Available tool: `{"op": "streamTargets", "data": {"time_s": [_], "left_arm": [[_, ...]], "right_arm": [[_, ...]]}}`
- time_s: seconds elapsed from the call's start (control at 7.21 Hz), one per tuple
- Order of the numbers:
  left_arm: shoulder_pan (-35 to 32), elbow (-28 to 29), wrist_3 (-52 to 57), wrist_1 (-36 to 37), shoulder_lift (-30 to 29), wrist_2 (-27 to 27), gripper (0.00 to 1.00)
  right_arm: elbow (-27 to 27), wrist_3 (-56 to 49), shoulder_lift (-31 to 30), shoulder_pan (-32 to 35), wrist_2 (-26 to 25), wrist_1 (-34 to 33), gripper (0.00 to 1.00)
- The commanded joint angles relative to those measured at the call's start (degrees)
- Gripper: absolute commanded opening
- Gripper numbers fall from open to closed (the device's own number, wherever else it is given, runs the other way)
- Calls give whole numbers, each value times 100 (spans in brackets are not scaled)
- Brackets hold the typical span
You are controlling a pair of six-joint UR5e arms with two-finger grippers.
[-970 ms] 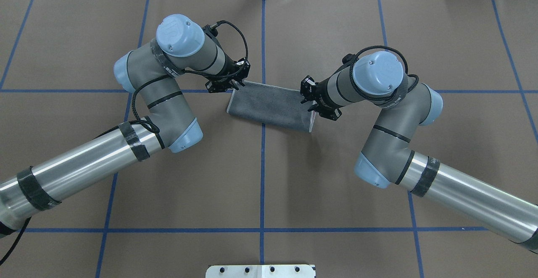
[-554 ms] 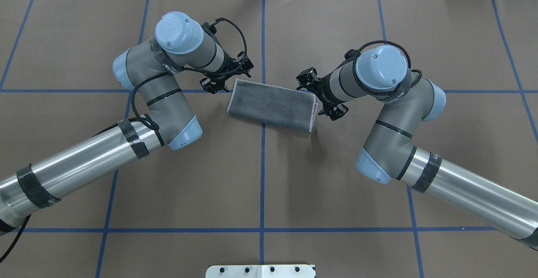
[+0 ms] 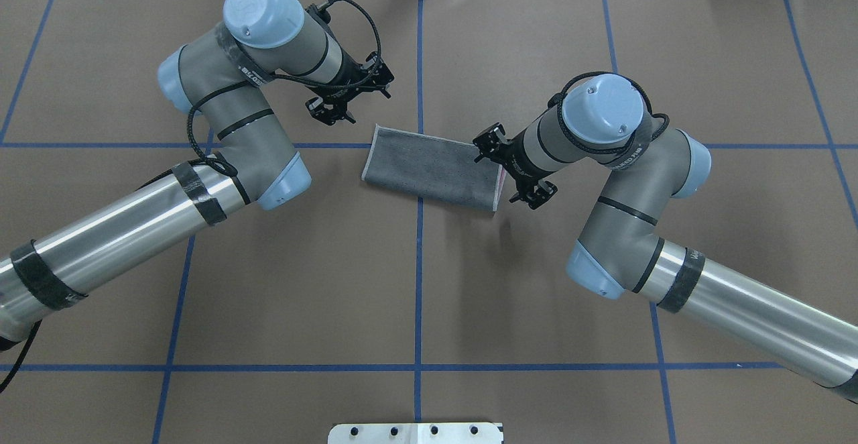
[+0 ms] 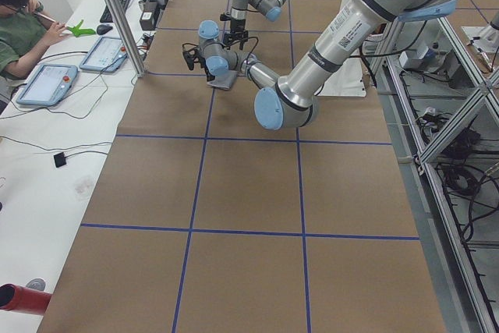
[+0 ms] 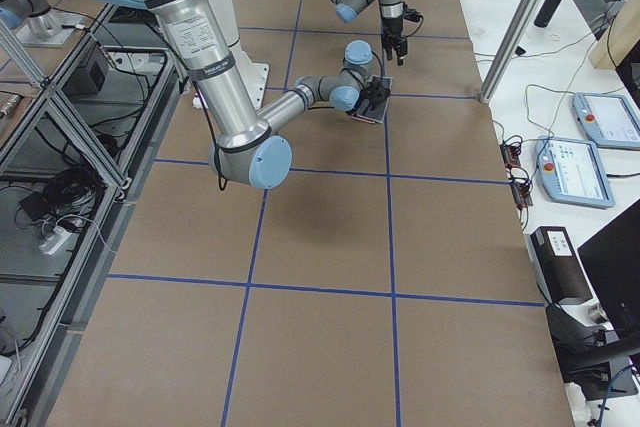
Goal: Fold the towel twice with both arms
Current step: 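Raise the left gripper away while the right gripper holds the folded towel edge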
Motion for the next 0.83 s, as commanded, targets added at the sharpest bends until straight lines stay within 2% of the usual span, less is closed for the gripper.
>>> {"op": "streamTargets", "data": {"time_s": [0.0, 0.42, 0.69], "left_arm": [[-34, -5, 11, -3, 42, -70, 80], [-34, 4, 20, -21, 68, -70, 80], [-26, 13, 20, -38, 68, -70, 80]], "right_arm": [[288, 430, -26, -39, 199, -632, 99], [254, 1031, -18, -240, -28, -590, 98], [219, 1259, 9, -338, -222, -573, 93]]}}
